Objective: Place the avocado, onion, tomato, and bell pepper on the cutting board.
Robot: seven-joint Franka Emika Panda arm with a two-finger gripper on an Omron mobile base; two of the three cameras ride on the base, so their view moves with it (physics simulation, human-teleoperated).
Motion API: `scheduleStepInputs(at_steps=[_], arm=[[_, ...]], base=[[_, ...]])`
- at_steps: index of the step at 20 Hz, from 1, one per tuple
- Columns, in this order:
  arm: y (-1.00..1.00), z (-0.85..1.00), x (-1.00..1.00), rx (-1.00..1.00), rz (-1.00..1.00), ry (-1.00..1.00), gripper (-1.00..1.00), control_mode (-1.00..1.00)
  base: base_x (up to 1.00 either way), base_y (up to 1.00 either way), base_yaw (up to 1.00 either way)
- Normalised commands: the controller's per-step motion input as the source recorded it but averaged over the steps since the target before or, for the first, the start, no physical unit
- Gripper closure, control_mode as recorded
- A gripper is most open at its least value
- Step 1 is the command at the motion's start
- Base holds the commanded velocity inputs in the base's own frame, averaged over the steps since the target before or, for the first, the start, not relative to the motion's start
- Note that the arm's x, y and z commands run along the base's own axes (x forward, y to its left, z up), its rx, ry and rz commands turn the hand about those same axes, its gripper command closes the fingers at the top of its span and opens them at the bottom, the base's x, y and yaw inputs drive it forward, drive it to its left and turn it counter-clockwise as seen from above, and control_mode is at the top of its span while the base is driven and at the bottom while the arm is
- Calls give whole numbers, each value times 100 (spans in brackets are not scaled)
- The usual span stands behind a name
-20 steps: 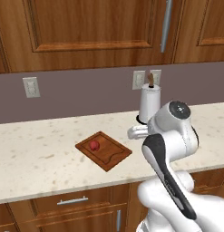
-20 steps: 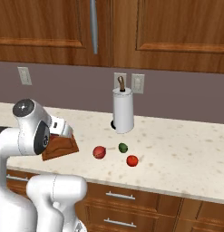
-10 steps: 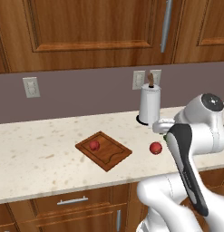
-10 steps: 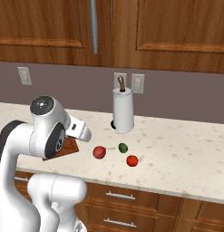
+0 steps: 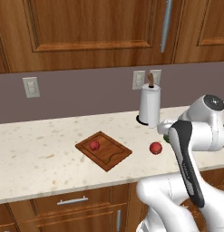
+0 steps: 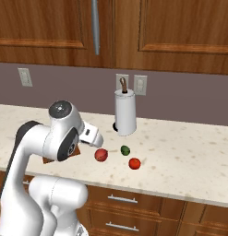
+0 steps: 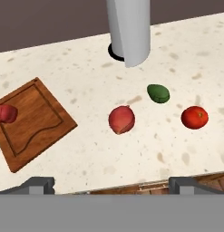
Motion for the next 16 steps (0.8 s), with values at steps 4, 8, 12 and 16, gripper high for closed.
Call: scheduleStepInputs(at_steps=[4,8,12,16], arm=[[-9,-16,43,0,-1,12,-100,-100],[-9,-21,32,0,0,8,-100,-100],[-11,-35,31,0,0,2,-100,-100],[-4,-43,41,0,0,4,-100,-100]], base=[[0,0,0],[0,0,0],[0,0,0],[0,0,0]])
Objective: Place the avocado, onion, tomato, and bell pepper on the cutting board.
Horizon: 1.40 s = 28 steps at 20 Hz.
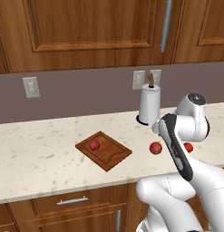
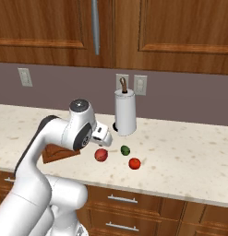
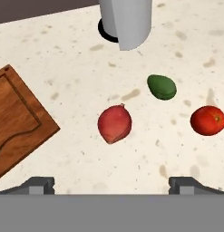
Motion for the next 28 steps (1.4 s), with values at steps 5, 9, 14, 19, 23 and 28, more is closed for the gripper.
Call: scheduleStepInputs(at_steps=[5,9,14,19,23,28], arm=[[0,-44,52,0,0,2,-100,-100],[0,-25,34,0,0,3,-100,-100],[-3,-28,29,0,0,6,-100,-100],[-5,-30,13,0,0,6,-100,-100],[-15,-30,7,1,0,3,-100,-100],[-8,-36,14,1,0,5,-100,-100]], base=[[0,0,0],[0,0,0],[0,0,0],[0,0,0],[0,0,0],[0,0,0]])
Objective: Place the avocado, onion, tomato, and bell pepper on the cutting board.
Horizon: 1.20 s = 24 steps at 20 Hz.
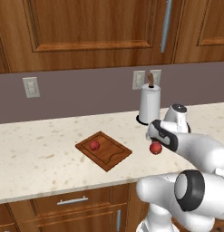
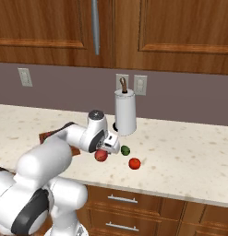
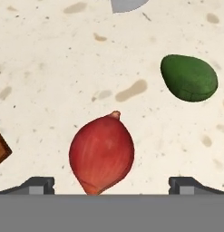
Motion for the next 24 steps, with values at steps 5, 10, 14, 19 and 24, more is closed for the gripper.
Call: scheduleStepInputs(at_steps=[5,10,14,19,24], arm=[[0,-32,29,0,0,4,-100,-100],[0,-25,22,0,0,1,-100,-100],[0,-27,14,0,0,1,-100,-100],[0,-22,3,2,0,1,100,-100],[-11,0,-29,25,-6,9,100,-100]], base=[[0,0,0],[0,0,0],[0,0,0],[0,0,0],[0,0,0]])
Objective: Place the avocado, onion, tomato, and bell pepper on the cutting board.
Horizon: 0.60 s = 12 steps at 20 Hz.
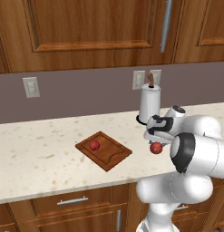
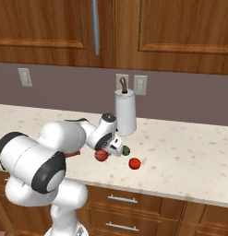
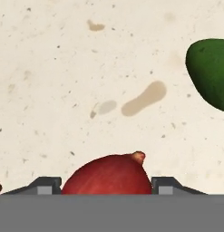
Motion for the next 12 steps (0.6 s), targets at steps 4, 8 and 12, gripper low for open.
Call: scheduleStepInputs(at_steps=[4,8,12], arm=[[-5,4,-32,23,-7,6,100,-100],[29,43,-5,7,0,0,100,-100],[56,37,0,0,0,0,100,-100]], base=[[0,0,0],[0,0,0],[0,0,0]])
